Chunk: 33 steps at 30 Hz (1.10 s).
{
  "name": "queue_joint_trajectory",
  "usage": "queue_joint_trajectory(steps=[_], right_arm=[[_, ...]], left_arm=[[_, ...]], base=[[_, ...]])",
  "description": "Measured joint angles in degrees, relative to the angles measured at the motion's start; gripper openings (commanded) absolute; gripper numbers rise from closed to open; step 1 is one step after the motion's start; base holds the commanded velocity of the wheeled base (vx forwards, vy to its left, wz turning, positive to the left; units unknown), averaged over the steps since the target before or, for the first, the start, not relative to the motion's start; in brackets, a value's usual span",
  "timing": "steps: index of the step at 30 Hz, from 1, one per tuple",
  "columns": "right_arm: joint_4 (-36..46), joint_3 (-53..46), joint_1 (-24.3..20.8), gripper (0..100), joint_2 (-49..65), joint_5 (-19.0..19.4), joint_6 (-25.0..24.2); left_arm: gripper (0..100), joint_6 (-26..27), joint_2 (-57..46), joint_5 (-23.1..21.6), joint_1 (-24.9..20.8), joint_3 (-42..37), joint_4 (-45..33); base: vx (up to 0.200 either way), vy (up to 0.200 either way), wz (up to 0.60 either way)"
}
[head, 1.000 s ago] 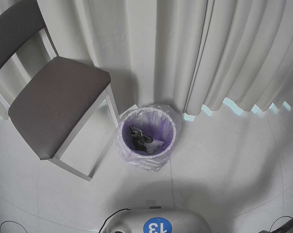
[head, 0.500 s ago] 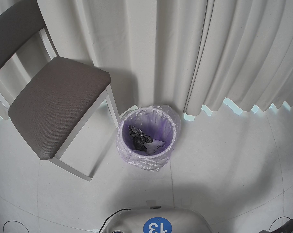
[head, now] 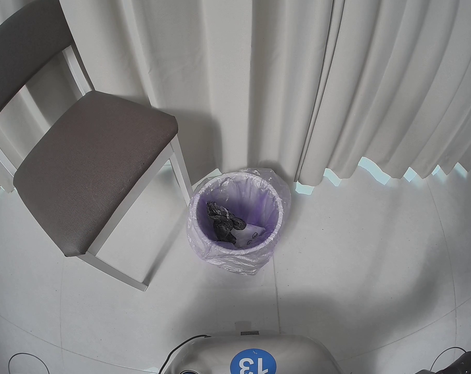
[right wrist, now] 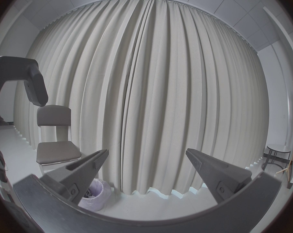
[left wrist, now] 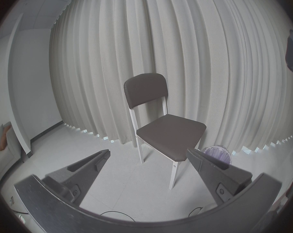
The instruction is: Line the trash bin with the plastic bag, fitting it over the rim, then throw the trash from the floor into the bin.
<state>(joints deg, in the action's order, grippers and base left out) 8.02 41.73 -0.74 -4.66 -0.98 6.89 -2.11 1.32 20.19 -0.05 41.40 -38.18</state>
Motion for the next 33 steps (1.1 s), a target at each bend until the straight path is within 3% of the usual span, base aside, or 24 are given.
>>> queue_joint_trajectory(steps=[5,10,18,22,33], right_arm=[[0.0,-0.6,-0.4,100,0.7,0.1,-0.3],[0.0,-1.4,-0.6,100,1.0,1.2,-1.3],[0.1,-4.2,-0.7,100,1.1,3.3,-3.7],[0.1,-7.3,-0.6,100,1.4,4.6,-4.2],[0.1,-16.9,0.5,100,3.4,9.7,-4.5]], left_arm=[[100,-0.2,-0.5,-2.6,0.0,-7.1,7.3],[100,0.1,-0.6,-5.9,0.0,-17.9,20.4],[100,-0.4,-0.6,-13.5,0.0,-34.6,33.2],[100,-0.3,-0.6,-17.2,0.0,-37.9,34.7],[100,-1.0,-0.6,-17.6,0.0,-39.2,34.9]], base=[[0.000,0.000,0.00],[0.000,0.000,0.00],[0.000,0.000,0.00],[0.000,0.000,0.00],[0.000,0.000,0.00]])
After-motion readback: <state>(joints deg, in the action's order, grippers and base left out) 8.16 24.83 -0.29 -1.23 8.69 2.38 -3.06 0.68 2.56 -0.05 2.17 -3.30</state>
